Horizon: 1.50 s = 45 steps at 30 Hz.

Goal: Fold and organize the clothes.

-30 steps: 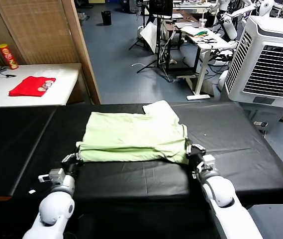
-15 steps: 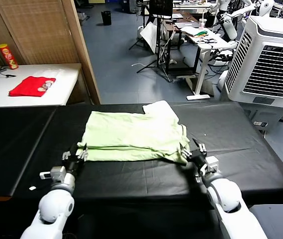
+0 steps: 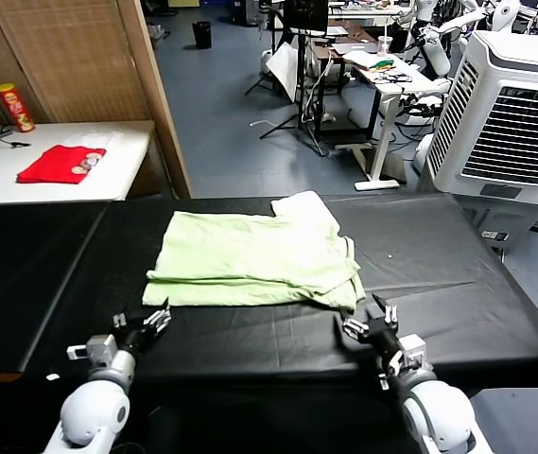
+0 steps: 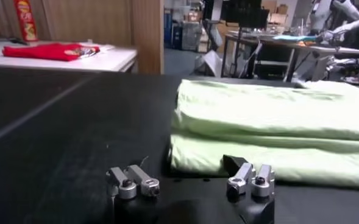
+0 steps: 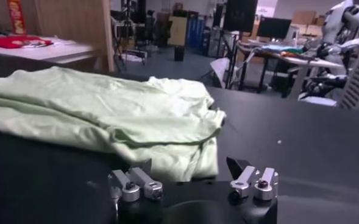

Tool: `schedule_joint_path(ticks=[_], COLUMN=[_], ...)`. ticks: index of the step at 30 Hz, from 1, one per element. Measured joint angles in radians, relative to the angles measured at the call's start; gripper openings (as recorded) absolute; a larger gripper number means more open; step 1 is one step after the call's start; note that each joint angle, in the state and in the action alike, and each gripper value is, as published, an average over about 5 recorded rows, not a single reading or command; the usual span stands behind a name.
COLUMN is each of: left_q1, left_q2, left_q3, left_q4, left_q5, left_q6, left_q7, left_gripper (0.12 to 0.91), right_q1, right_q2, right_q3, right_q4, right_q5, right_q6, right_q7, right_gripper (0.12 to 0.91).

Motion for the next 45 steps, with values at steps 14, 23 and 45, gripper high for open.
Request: schedule_joint_path(ticks=[14, 23, 45], left_q1=[0.026, 0.163, 0.518], left_q2=[0.061, 0.135, 0.155], left_q3=[0.024, -0.002, -0.11], left_q4=[-0.027, -0.187, -0.447], left_q5=[-0.026, -0.008, 0.066], left_q6=[0.043, 0.072, 0.132], left_q7=[-0.031, -0.062, -0.146], left_gripper=[0.127, 0.127, 0.423], right_q1=[-0.042, -0.22, -0.47], right_q2=[-0.092, -0.076, -0.052], right_q3=[0.031, 0.045, 0.084], right_q4=[0.115, 0.258, 0.515], right_q5=[0.0, -0.067, -0.038], right_q6=[-0.076, -0.127, -0.234], right_q7=[0.005, 0.056, 0.089], right_gripper=[0.122, 0.122, 0.661])
